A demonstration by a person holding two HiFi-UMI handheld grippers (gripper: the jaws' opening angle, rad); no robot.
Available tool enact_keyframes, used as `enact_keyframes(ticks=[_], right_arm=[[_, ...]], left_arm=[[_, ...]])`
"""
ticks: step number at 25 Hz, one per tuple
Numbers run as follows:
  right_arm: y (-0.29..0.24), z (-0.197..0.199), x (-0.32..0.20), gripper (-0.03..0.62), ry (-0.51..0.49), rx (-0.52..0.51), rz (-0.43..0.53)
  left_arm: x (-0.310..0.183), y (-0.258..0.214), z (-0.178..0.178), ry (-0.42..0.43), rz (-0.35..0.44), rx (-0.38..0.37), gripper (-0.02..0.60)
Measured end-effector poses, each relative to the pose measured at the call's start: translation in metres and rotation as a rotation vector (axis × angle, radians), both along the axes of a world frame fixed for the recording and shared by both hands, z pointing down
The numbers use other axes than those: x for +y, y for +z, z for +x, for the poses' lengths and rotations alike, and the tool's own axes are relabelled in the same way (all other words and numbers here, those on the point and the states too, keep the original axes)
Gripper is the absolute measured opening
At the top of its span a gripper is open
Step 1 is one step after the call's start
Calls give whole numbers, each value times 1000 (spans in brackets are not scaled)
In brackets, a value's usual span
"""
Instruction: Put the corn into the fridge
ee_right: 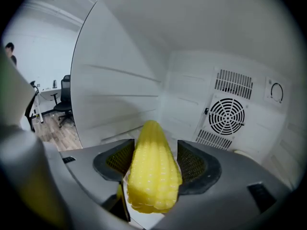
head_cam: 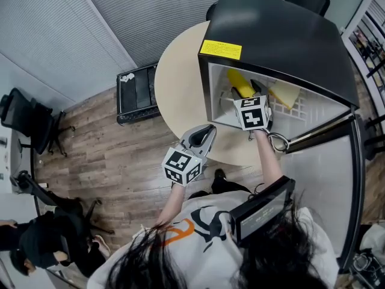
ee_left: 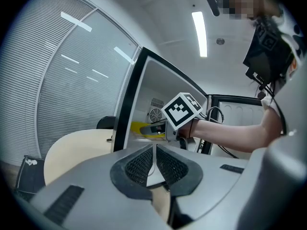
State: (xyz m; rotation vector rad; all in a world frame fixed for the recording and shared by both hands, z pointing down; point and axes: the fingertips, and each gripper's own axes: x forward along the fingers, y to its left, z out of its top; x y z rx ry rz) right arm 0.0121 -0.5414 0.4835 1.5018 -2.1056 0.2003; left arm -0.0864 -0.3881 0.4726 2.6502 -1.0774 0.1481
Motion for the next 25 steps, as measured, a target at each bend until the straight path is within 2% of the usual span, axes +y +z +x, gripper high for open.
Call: enact_keyframes(ticks=[6,11,15,19,25], right_arm=[[-31,4,16,267,20,-123,80],[-56,12,41,267,62,-373,133],[-69,8,69,267,50,-516,147],[-72,-1,100,256,38,-577,147],[-65,-9,144,185,47,-619,137]], left_arm=[[3,0,1,9,4,0,15],[12,-1,5,30,2,6,15],[19,-4,6,43,5,13,15],[31,-10,7,52,19,15,15],[57,-25,7,64,52,42,15]])
